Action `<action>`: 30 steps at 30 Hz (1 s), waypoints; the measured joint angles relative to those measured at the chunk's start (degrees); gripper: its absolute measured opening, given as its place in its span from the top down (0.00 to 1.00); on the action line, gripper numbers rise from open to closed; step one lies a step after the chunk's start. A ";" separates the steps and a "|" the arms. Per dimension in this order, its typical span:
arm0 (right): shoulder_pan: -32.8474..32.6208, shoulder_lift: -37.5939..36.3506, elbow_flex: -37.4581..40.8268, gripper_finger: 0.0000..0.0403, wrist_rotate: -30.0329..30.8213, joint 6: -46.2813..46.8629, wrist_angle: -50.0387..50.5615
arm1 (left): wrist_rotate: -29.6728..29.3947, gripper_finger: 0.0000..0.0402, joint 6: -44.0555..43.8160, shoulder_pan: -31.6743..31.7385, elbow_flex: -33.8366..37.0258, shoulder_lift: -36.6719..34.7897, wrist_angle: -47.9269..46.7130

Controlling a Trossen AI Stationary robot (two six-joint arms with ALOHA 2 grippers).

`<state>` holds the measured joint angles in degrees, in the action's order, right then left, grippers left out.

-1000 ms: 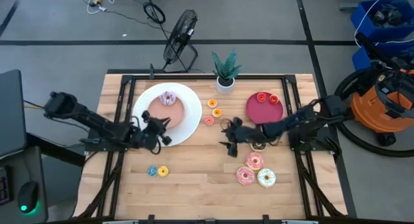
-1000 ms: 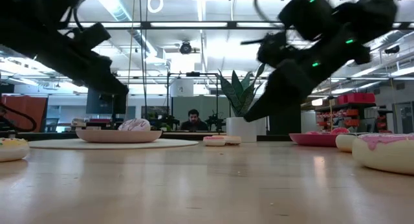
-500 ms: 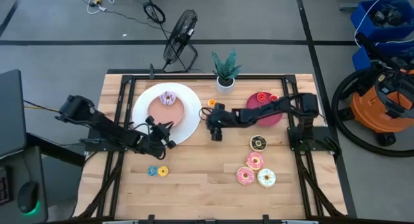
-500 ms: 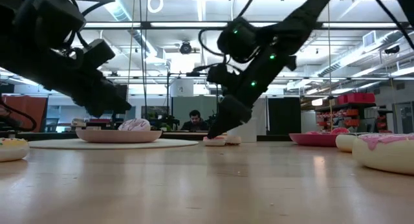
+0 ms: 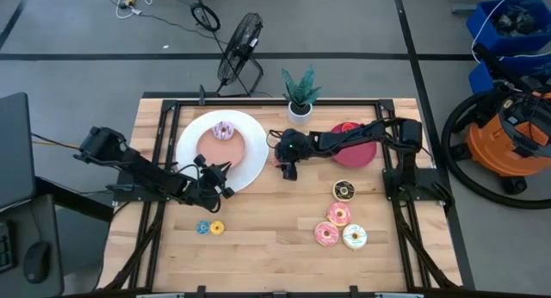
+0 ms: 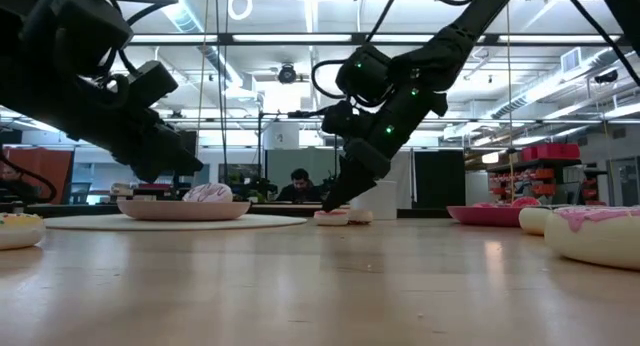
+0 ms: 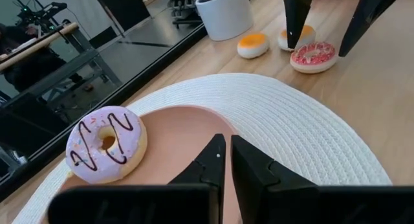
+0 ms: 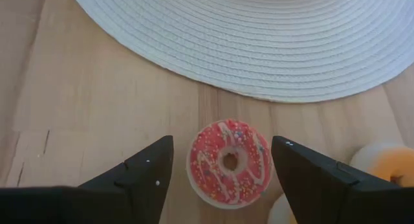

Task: Pick & Place donuts
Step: Put the small pink donut on the red plate

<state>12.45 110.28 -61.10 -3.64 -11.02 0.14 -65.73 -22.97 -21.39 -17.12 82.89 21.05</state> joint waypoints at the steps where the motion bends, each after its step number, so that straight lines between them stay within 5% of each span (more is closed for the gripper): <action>1: 0.00 0.01 0.00 0.32 -0.02 0.00 0.00 | 0.02 0.93 0.01 0.00 0.00 0.00 0.04; 24: -0.20 1.64 0.02 0.38 -0.64 2.63 -1.18 | 0.20 0.93 0.20 0.00 0.01 0.00 0.99; 30: -0.15 1.99 0.02 0.29 -0.44 3.27 -0.96 | 0.20 0.93 0.19 0.00 0.00 0.00 0.99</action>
<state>12.29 112.27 -61.08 -4.08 -7.75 -0.82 -65.54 -22.78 -21.39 -17.12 82.89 22.04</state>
